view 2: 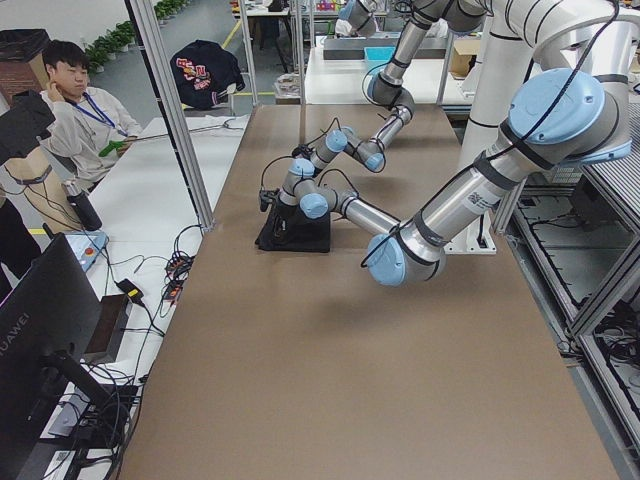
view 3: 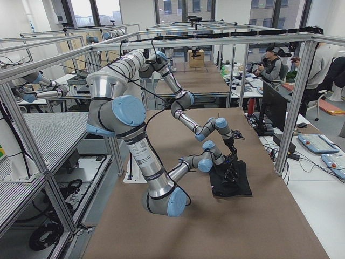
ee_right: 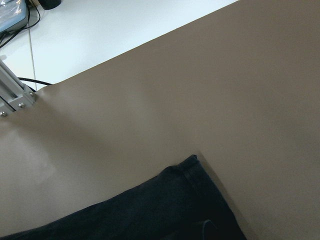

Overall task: Fold clothes
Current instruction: 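Lay the folded edge down and press it flat with both grippers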

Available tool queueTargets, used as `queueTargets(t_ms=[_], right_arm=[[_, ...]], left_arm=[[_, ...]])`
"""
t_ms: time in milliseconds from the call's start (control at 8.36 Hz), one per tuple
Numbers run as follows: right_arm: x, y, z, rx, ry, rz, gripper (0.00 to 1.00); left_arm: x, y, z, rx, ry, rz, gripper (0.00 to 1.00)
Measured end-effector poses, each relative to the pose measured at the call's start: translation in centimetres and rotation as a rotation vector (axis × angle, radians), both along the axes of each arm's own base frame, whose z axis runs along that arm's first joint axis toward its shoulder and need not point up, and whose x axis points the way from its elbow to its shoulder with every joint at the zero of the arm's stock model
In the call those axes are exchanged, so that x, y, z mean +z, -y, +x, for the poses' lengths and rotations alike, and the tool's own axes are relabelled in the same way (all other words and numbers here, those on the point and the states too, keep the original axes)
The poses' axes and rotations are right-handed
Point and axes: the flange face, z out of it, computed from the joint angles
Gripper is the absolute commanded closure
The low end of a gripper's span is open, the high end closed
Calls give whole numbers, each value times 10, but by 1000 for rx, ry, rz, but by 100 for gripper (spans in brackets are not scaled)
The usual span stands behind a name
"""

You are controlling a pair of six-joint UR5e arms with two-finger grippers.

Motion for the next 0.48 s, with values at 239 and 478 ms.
queueTargets(t_ms=[239, 478], right_arm=[[-22, 3, 11, -13, 45, 9, 11], [-21, -12, -3, 18, 126, -38, 21]], left_arm=[[-13, -4, -6, 10, -27, 32, 0], [-15, -5, -8, 12, -33, 38, 0]])
